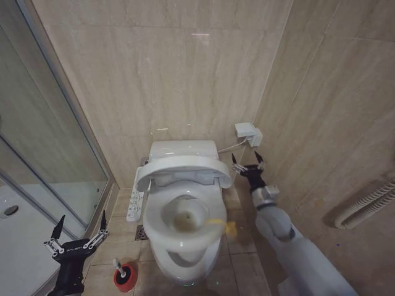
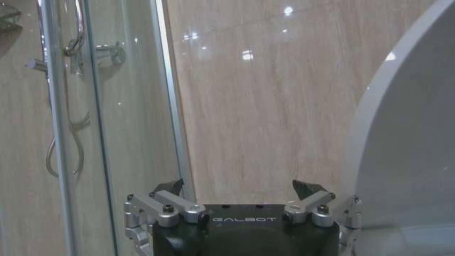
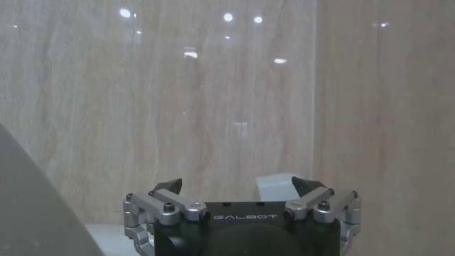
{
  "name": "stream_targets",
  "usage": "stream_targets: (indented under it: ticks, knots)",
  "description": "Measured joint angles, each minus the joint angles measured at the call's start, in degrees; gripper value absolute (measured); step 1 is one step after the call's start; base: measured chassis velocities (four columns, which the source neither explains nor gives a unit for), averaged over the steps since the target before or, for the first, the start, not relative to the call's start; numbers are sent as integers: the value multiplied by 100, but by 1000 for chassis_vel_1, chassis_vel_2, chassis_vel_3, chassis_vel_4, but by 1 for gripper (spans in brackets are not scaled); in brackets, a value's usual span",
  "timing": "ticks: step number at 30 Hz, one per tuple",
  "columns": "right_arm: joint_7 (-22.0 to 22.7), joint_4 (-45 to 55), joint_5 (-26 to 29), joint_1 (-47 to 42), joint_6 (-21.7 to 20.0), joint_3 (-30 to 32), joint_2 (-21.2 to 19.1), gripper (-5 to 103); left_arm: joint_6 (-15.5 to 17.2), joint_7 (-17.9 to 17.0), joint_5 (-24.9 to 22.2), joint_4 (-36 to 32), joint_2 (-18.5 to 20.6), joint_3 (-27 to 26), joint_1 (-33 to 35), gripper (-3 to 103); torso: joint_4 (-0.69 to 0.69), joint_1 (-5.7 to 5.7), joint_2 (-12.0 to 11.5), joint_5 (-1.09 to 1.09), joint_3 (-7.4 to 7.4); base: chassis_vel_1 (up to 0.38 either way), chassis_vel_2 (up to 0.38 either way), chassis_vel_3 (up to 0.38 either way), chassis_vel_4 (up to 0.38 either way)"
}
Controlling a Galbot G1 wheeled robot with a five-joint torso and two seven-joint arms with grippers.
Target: Open the toilet lid, clean the toilet bowl with a toilet brush, close the toilet lid, and flush.
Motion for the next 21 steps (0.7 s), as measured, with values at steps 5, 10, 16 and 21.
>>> stream_targets:
  ticks: [5,10,16,21]
  knots:
    - [42,430,-105,-643,-12,363,112,100,0,0,0,0,0,0,0,100,1,0,0,0,0,0,0,0,0]
    - [196,798,-282,-1253,-55,648,318,100,0,0,0,0,0,0,0,100,-1,0,0,0,0,0,0,0,0]
    - [237,1172,-464,-1757,-89,857,523,100,0,0,0,0,0,0,0,100,0,0,0,-1,1,0,0,0,0]
    - [131,1435,-473,-2045,-82,964,649,100,0,0,0,0,0,0,0,100,0,0,0,-1,1,0,0,0,0]
